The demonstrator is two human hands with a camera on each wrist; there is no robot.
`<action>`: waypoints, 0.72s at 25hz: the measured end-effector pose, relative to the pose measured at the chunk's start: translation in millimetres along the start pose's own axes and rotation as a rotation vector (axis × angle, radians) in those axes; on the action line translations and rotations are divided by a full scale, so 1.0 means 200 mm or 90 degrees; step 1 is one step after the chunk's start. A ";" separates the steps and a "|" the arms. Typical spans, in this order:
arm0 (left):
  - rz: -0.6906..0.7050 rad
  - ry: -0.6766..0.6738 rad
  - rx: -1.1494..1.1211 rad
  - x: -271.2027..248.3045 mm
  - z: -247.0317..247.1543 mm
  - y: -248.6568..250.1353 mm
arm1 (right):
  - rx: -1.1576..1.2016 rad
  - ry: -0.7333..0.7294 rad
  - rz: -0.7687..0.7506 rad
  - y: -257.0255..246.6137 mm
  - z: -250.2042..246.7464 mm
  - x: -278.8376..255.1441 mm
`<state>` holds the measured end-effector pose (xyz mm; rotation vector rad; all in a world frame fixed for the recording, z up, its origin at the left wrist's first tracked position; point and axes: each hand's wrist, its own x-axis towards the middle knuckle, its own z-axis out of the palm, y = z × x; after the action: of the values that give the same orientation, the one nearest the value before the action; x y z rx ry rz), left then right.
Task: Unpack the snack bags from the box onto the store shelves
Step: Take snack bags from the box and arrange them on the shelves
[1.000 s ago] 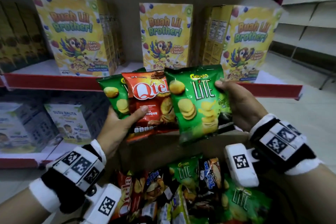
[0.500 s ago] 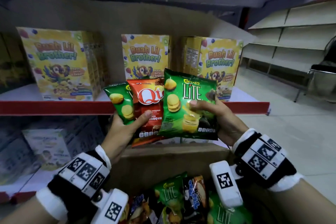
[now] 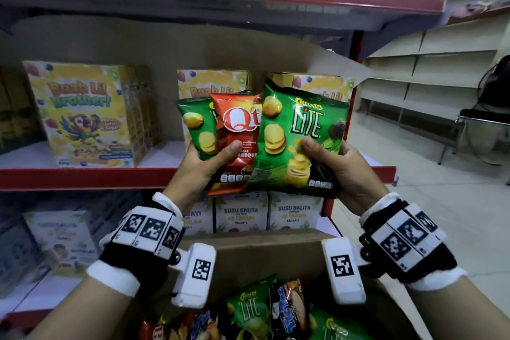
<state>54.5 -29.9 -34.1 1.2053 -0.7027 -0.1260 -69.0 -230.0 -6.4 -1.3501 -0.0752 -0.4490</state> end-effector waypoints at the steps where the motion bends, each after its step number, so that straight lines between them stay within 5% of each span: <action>1: 0.003 0.002 0.000 0.00 0.00 0.00 | 0.007 -0.004 0.004 0.01 0.01 0.00; 12: -0.030 -0.024 0.046 0.07 -0.15 -0.16 | 0.009 -0.001 0.046 0.31 0.07 0.12; 18: -0.109 0.088 0.047 0.07 -0.18 -0.13 | -0.023 0.052 0.123 0.27 0.14 0.20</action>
<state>93.5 -16.9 -57.3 1.3310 -0.4871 -0.1589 -7.4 -206.1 -37.4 -1.3575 0.1315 -0.3429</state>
